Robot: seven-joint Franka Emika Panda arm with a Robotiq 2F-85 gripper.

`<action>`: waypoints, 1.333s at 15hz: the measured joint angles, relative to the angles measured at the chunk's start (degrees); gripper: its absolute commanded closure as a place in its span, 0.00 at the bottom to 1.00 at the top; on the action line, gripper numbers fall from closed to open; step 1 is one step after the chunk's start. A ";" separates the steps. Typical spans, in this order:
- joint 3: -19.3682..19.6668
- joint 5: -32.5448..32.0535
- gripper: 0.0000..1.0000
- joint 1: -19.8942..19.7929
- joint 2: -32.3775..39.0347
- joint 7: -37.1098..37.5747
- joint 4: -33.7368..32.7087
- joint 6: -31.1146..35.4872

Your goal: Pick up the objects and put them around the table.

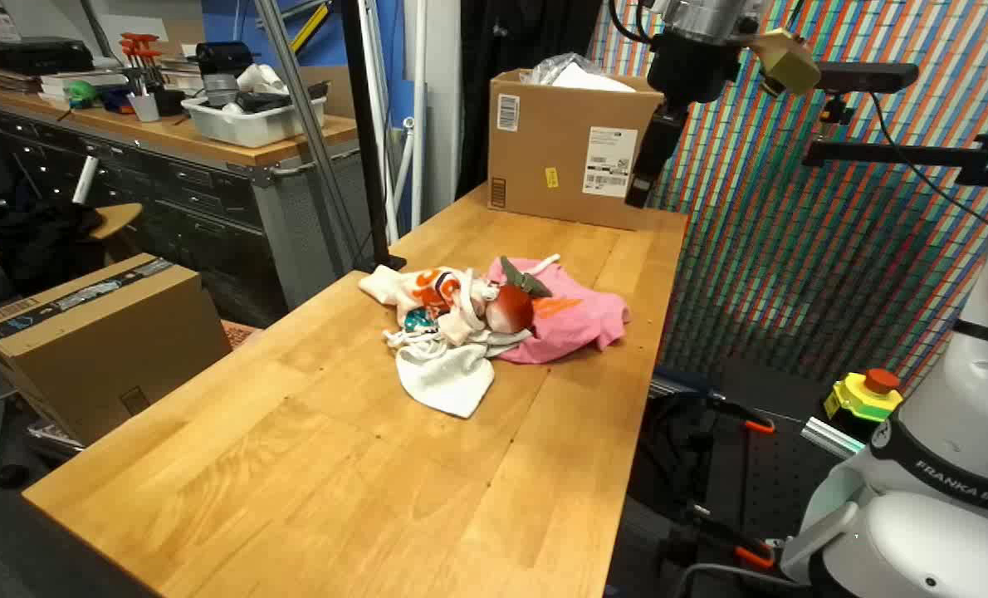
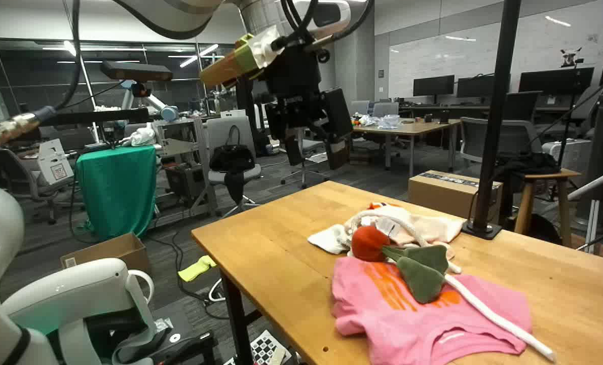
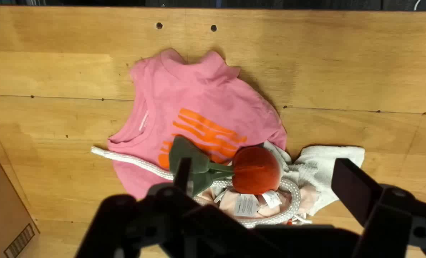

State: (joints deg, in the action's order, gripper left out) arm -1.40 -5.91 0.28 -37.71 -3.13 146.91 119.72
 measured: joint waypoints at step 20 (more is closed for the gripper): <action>-4.17 -3.00 0.00 3.27 17.29 -3.19 -12.29 0.32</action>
State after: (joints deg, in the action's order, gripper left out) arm -5.56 -8.91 3.55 -20.41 -6.32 134.62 120.04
